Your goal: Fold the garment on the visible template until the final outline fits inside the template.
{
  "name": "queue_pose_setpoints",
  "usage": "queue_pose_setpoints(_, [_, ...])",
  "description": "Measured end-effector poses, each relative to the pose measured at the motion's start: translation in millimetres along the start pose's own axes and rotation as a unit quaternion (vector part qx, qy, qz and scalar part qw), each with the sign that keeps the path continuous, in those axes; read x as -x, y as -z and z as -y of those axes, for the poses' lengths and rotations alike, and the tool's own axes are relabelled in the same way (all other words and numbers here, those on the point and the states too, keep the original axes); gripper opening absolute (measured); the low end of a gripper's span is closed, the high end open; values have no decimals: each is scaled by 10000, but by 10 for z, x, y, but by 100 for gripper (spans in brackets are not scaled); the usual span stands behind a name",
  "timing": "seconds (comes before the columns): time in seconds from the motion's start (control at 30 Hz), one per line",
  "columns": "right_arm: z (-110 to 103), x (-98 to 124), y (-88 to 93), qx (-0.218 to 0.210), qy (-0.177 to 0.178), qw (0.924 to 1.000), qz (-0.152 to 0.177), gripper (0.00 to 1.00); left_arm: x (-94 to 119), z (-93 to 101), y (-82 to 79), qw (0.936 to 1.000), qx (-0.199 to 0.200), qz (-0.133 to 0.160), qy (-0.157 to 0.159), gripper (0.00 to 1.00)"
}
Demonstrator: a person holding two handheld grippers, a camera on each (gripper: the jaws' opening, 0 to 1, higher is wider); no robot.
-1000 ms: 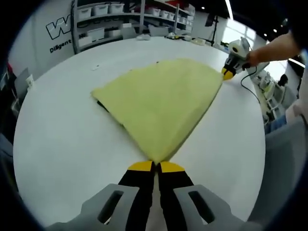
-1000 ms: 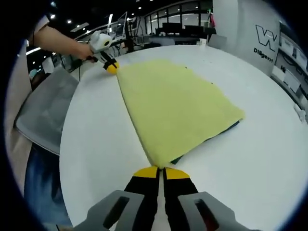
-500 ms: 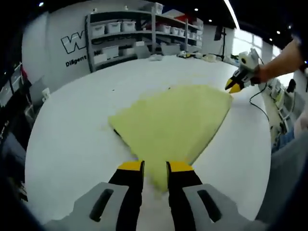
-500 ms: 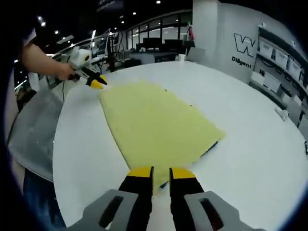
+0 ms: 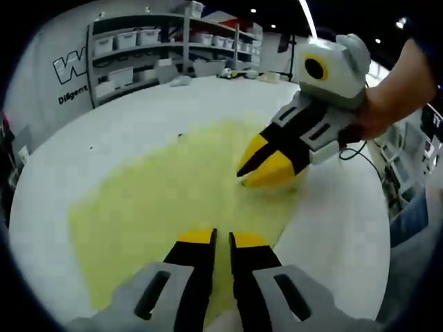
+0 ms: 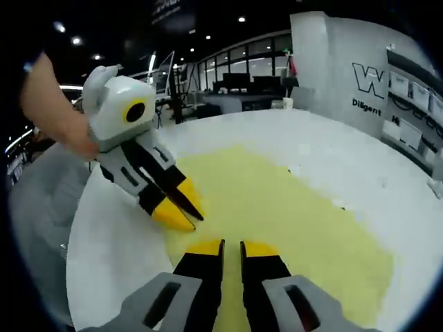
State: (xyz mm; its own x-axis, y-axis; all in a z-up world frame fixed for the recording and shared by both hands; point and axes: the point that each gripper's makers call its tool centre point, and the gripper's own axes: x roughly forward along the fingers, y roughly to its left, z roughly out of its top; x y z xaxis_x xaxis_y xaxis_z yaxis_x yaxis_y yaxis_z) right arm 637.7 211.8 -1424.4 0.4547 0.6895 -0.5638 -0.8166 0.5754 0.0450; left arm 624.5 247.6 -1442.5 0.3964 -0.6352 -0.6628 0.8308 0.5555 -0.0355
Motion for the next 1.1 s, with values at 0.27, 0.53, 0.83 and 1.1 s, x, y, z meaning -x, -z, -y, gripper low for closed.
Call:
queue_pose_setpoints(0.27, [29, 289, 409, 18, 64, 9998, 185, 10, 232, -176, 164, 9991, 278, 288, -168, 16])
queue_pose_setpoints(0.53, [246, 671, 644, -40, 381, 9991, 188, 17, 678, -597, 522, 9927, 710, 436, -878, 16])
queue_pose_setpoints(0.83, [408, 954, 820, -207, 764, 9968, 58, 25, 895, -657, 662, 9859, 1205, 478, -1054, 7])
queue_pose_setpoints(1.1, [464, 1131, 936, -300, 1039, 9937, -301, 30, 1116, -667, 885, 9797, 1577, 244, -1214, 29])
